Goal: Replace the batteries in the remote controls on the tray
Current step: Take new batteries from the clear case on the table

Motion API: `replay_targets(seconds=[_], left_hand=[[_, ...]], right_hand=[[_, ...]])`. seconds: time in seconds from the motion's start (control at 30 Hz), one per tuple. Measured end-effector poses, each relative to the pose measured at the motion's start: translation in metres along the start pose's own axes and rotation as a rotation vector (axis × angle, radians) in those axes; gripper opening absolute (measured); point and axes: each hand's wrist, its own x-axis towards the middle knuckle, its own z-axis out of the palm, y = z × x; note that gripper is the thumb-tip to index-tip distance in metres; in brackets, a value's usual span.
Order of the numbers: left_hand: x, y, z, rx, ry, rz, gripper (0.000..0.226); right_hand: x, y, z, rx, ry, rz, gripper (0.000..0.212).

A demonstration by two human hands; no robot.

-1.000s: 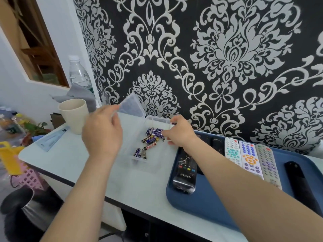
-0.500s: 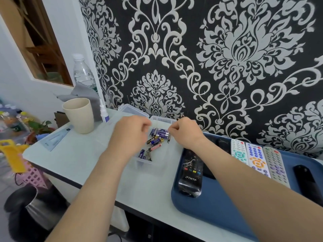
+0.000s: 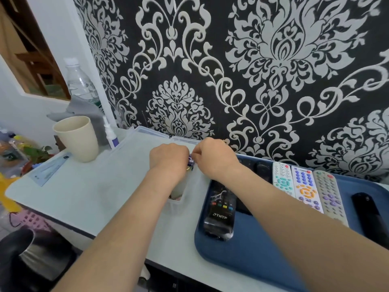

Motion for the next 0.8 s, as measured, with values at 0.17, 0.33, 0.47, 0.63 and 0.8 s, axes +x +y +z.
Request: replay_targets(seconds=[0.17,0.33,0.47,0.63,0.8], left_hand=[[-0.005,0.001,0.004,-0.102,0.05,0.026,0.021],[-0.004,-0.008,0.008,-0.206,0.076,-0.014,0.01],[-0.004,-0.009,0.01,-0.275,0.065,-0.014,0.019],[-0.008,-0.029,-0.006,-0.541,0.13,-0.086,0.015],[-0.028,-0.022,-0.042,-1.693,-0.066,-0.093,0.005]], right_hand=[[-0.005,-0.013,-0.005,-0.275,0.012,-0.098,0.023],[0.004,-0.023,-0.013,-0.351,-0.154,-0.123,0.011],[0.017,-0.024,-0.021,-0.336,-0.363,-0.15,0.015],[0.02,-0.004,-0.013,0.257,-0.168,-0.139,0.024],[-0.007,-0.001,-0.04,1.177,-0.128,0.089,0.039]])
